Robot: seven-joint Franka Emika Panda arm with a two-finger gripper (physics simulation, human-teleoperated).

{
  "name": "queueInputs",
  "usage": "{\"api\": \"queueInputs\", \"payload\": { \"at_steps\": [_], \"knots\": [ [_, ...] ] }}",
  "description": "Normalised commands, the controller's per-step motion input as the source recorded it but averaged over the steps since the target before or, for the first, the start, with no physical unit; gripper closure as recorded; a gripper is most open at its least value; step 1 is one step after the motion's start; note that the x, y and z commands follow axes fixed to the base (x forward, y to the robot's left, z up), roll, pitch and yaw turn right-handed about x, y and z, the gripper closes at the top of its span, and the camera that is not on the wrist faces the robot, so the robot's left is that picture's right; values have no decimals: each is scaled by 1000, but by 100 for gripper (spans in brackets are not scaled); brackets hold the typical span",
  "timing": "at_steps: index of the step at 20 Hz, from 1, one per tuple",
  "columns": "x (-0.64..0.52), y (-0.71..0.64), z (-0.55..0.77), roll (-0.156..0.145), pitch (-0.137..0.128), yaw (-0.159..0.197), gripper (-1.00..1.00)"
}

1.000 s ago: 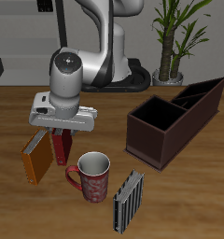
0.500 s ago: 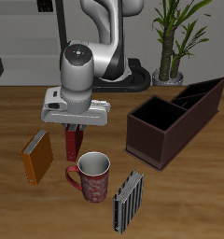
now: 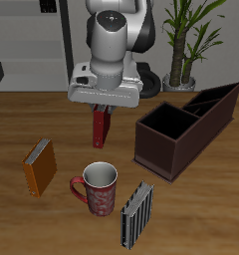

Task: Place the red book into the left desk caddy's left compartment

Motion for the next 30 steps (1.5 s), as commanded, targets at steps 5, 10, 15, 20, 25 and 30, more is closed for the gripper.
{"api": "queueInputs", "payload": {
  "at_steps": [5, 10, 15, 20, 25, 30],
  "knots": [
    [-590, 375, 574, -89, -40, -138, 100],
    [-628, 488, 422, -16, -52, -60, 100],
    [-441, 390, 191, -18, -22, -35, 100],
    [-499, 512, 102, -11, -29, -54, 100],
    [-414, 329, 32, -48, -24, -59, 100],
    [-445, 335, 87, -3, -53, -39, 100]
  ]
}}
